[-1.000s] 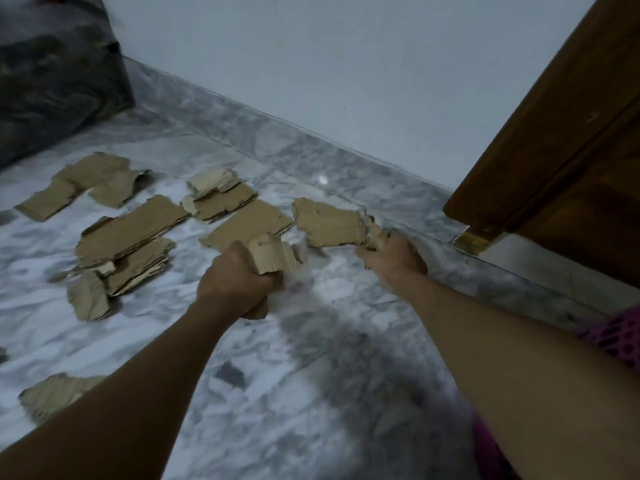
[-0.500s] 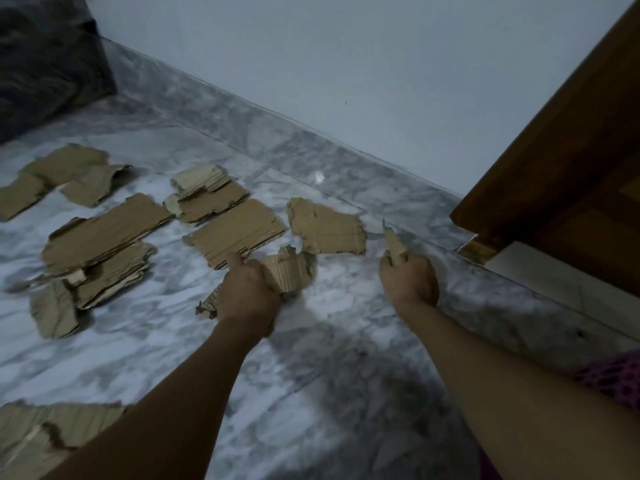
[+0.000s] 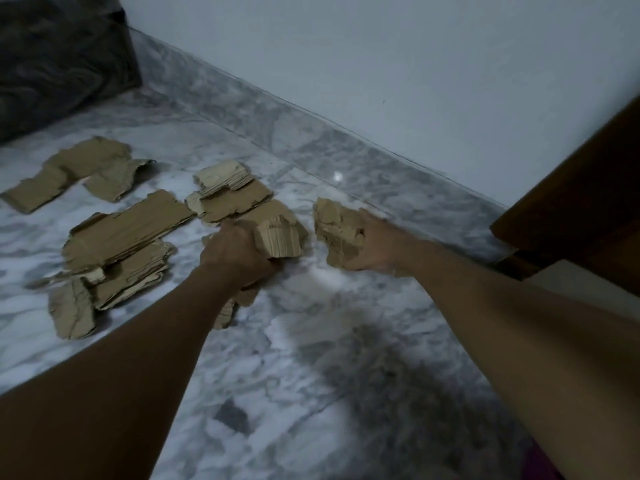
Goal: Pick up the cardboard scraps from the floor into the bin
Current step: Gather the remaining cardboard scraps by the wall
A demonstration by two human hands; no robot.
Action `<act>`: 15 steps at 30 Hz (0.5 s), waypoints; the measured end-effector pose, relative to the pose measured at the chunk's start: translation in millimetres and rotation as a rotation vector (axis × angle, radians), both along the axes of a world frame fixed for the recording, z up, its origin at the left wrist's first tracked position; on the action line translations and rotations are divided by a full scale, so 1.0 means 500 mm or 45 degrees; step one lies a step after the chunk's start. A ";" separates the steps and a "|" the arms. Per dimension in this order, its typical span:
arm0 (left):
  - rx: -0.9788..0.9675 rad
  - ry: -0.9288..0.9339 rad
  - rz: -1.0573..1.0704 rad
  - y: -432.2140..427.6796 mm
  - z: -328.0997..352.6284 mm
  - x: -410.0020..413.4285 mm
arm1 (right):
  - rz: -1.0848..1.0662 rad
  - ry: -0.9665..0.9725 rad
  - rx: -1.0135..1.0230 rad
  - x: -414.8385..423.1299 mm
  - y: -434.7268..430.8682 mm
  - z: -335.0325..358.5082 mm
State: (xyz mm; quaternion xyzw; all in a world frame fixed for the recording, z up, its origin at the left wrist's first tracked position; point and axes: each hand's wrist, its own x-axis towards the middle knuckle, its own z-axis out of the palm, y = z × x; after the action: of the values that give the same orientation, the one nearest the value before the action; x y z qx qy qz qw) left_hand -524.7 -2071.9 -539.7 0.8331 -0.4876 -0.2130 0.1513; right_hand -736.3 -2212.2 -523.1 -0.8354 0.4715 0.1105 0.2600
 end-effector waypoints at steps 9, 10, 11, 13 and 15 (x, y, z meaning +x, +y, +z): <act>0.004 -0.088 0.094 -0.014 -0.001 0.003 | 0.016 0.090 -0.316 0.005 0.025 0.011; 0.011 -0.069 0.098 -0.011 -0.004 0.000 | 0.005 0.099 -0.359 0.002 0.033 0.004; 0.014 -0.043 0.106 -0.008 -0.003 -0.004 | -0.012 0.116 -0.418 -0.001 0.042 -0.004; -0.030 0.064 0.151 -0.003 0.004 -0.006 | -0.101 0.129 -0.479 -0.005 0.062 -0.018; -0.137 0.171 0.207 0.005 0.025 -0.006 | -0.237 0.037 -0.349 -0.006 0.081 -0.021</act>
State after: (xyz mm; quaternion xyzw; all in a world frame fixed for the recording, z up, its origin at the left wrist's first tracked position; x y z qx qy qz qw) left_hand -527.5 -2069.2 -527.3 0.8444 -0.4179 -0.2288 0.2450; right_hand -739.3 -2171.7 -533.5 -0.8139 0.5614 0.0326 0.1461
